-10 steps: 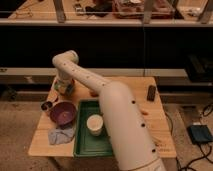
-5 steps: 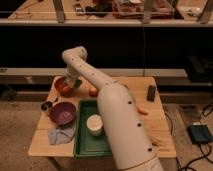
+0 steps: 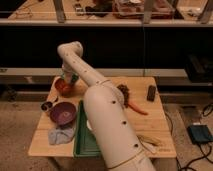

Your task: Wipe red bowl with sponge

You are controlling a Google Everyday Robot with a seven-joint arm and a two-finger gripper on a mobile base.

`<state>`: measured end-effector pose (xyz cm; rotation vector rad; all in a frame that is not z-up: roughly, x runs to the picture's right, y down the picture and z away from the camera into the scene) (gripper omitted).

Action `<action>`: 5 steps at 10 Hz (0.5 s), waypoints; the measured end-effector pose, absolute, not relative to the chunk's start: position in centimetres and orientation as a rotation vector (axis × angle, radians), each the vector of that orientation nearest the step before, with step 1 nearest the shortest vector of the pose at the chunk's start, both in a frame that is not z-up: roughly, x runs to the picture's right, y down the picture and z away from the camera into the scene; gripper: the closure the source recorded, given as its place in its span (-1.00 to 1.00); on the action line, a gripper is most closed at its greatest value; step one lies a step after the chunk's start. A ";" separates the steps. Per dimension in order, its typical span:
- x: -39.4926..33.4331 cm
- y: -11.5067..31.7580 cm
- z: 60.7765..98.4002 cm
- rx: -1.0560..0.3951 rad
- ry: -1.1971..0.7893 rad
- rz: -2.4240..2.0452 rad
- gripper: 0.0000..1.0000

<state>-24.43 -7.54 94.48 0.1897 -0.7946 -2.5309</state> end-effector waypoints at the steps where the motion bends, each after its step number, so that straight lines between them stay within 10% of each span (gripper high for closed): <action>1: -25.9 -7.6 94.1 0.208 -0.796 -2.542 1.00; 5: -29.6 -5.6 92.3 0.267 -0.827 -2.593 1.00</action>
